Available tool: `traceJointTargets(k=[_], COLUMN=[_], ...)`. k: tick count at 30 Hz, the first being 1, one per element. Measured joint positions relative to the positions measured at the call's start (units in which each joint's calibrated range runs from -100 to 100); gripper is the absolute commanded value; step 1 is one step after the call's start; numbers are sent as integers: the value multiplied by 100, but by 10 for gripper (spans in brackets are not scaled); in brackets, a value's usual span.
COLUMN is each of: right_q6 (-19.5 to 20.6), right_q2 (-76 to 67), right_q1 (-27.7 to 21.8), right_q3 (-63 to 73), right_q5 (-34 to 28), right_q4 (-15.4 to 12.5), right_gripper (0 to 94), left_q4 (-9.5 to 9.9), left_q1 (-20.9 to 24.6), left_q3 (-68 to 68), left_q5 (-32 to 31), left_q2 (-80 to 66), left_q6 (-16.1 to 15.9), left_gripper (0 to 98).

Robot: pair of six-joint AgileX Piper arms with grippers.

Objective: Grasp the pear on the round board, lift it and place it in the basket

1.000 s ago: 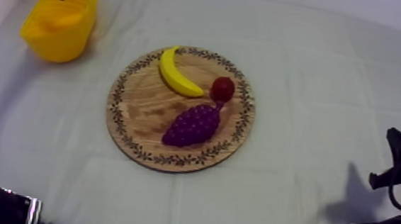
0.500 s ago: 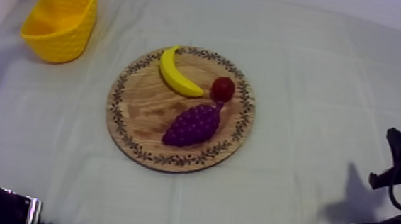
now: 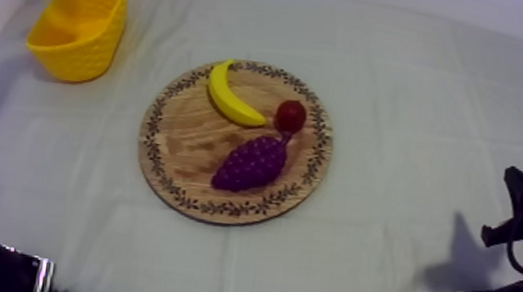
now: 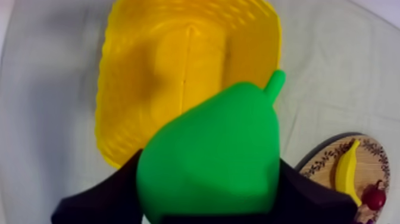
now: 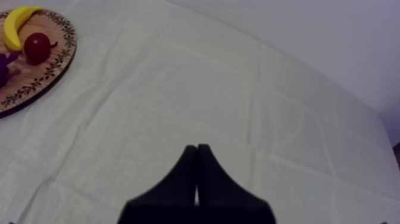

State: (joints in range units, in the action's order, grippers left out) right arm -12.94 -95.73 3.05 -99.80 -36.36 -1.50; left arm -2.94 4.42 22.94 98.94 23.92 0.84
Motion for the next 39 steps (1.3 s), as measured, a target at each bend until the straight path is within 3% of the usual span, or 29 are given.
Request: traceJointTargets(k=[24,29,39], right_q6=[2,2,-8], right_q2=[0,0,0], right_q1=[0,0,0], right_q3=[0,0,0], right_q5=[0,0,0], right_q4=[0,0,0], right_gripper=[4,4,4], left_q4=[-108,-114,-59], left_q1=[88,100,45], left_q3=[302,256,-57], left_q5=[-678,-740,-750], left_q2=[1901,1962,1868], left_q6=[-299,-341,-270], left_gripper=[506,604,925])
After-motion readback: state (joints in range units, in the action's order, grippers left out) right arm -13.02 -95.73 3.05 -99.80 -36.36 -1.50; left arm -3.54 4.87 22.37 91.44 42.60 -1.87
